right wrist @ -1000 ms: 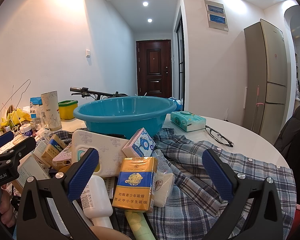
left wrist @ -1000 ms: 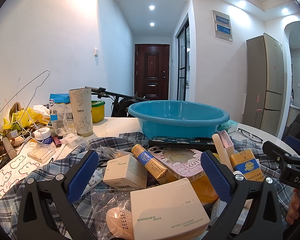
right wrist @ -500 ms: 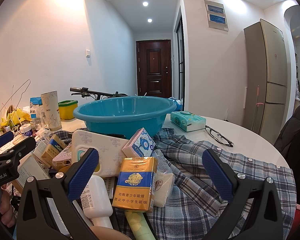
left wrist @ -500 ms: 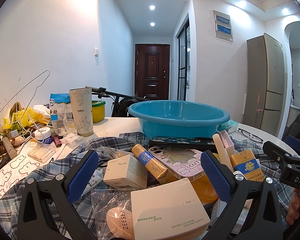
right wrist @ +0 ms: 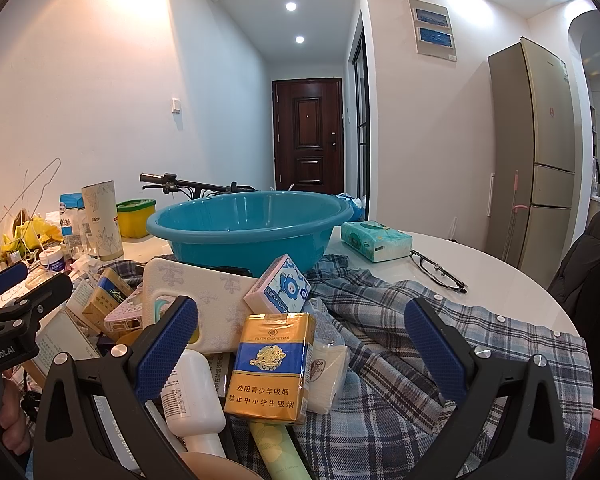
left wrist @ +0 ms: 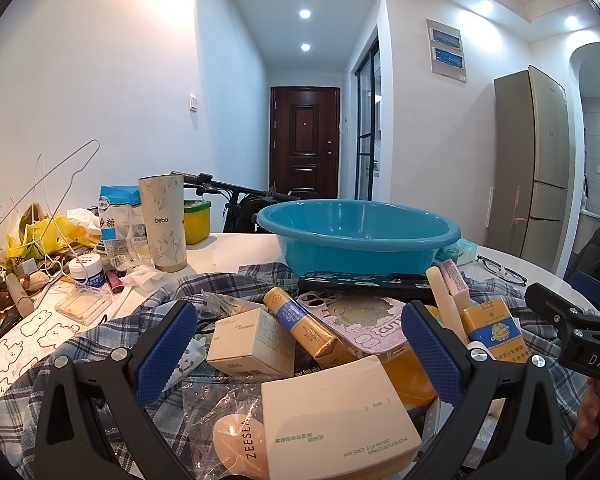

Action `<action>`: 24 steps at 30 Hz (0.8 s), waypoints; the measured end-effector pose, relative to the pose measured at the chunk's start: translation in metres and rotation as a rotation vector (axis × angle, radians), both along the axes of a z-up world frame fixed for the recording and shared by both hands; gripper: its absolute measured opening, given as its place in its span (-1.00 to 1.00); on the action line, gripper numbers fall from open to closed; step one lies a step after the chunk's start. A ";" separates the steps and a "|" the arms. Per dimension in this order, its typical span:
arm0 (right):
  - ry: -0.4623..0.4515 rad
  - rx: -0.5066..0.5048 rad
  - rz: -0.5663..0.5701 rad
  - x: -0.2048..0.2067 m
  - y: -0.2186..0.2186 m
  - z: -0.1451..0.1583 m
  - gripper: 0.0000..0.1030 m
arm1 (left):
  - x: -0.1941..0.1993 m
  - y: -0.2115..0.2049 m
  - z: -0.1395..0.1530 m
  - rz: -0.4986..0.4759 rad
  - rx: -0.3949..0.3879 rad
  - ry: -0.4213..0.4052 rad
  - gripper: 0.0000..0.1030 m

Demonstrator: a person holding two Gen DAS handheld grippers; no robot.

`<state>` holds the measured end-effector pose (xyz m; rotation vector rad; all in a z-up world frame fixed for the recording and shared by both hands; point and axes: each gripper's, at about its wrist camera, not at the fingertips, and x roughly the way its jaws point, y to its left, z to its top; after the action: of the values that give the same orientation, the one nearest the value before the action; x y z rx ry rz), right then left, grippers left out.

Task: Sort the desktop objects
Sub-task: 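Grasp the white cream box with the left gripper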

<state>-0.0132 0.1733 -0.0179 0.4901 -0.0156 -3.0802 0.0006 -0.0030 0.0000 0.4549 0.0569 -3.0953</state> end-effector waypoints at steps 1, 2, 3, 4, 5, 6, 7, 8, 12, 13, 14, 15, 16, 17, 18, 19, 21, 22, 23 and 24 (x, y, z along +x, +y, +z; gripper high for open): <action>-0.003 -0.001 0.001 -0.001 0.000 -0.001 1.00 | -0.001 -0.004 0.000 0.022 0.007 0.008 1.00; -0.006 -0.002 0.003 -0.001 0.000 -0.001 0.99 | 0.001 -0.006 0.001 0.029 0.016 0.016 1.00; -0.009 -0.005 0.004 -0.001 0.003 -0.004 1.00 | 0.001 -0.009 0.001 0.022 0.027 0.017 1.00; -0.014 -0.007 0.007 -0.002 0.003 -0.004 0.99 | 0.000 -0.012 0.001 0.004 0.044 0.008 1.00; -0.015 -0.007 0.006 -0.003 0.003 -0.005 0.99 | 0.002 -0.014 0.001 -0.009 0.051 -0.005 1.00; -0.016 -0.007 0.006 -0.003 0.002 -0.005 1.00 | 0.002 -0.014 0.001 -0.023 0.057 -0.025 1.00; -0.015 -0.006 0.006 -0.003 0.001 -0.005 1.00 | 0.001 -0.014 0.000 -0.042 0.057 -0.057 1.00; -0.015 -0.004 0.006 -0.003 0.000 -0.005 0.99 | 0.000 -0.013 -0.001 -0.051 0.055 -0.076 1.00; -0.016 -0.001 0.003 -0.003 -0.001 -0.005 1.00 | 0.000 -0.005 -0.003 -0.066 0.012 -0.141 1.00; -0.017 -0.002 0.004 -0.004 -0.001 -0.005 1.00 | -0.002 -0.001 -0.005 -0.067 -0.015 -0.190 1.00; -0.019 -0.002 0.004 -0.004 -0.001 -0.005 1.00 | -0.004 0.002 -0.007 -0.073 -0.027 -0.220 1.00; -0.020 -0.004 0.004 -0.004 0.000 -0.005 1.00 | -0.004 0.004 -0.009 -0.086 -0.030 -0.243 1.00; -0.022 -0.005 0.005 -0.004 0.000 -0.005 0.99 | -0.004 0.006 -0.011 -0.102 -0.025 -0.260 1.00; -0.021 -0.006 0.005 -0.004 0.000 -0.005 1.00 | -0.004 0.007 -0.012 -0.106 -0.021 -0.268 1.00; -0.020 -0.005 0.005 -0.004 0.000 -0.005 1.00 | -0.005 0.007 -0.014 -0.105 -0.020 -0.275 1.00; -0.020 -0.005 0.005 -0.004 0.000 -0.005 1.00 | -0.006 0.008 -0.015 -0.101 -0.018 -0.286 1.00; -0.022 -0.005 0.006 -0.004 0.000 -0.005 1.00 | -0.010 0.005 -0.017 -0.090 -0.008 -0.300 1.00; -0.023 -0.006 0.006 -0.004 0.000 -0.004 1.00 | -0.012 0.003 -0.018 -0.083 0.003 -0.306 1.00; -0.023 -0.007 0.007 -0.003 0.001 -0.004 1.00 | -0.013 0.001 -0.018 -0.087 0.012 -0.309 1.00; -0.023 -0.006 0.006 -0.003 0.001 -0.004 0.99 | -0.014 -0.001 -0.019 -0.096 0.023 -0.309 1.00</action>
<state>-0.0167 0.1742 -0.0219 0.5237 -0.0240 -3.0673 -0.0131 -0.0036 -0.0191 0.9570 0.0693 -3.0759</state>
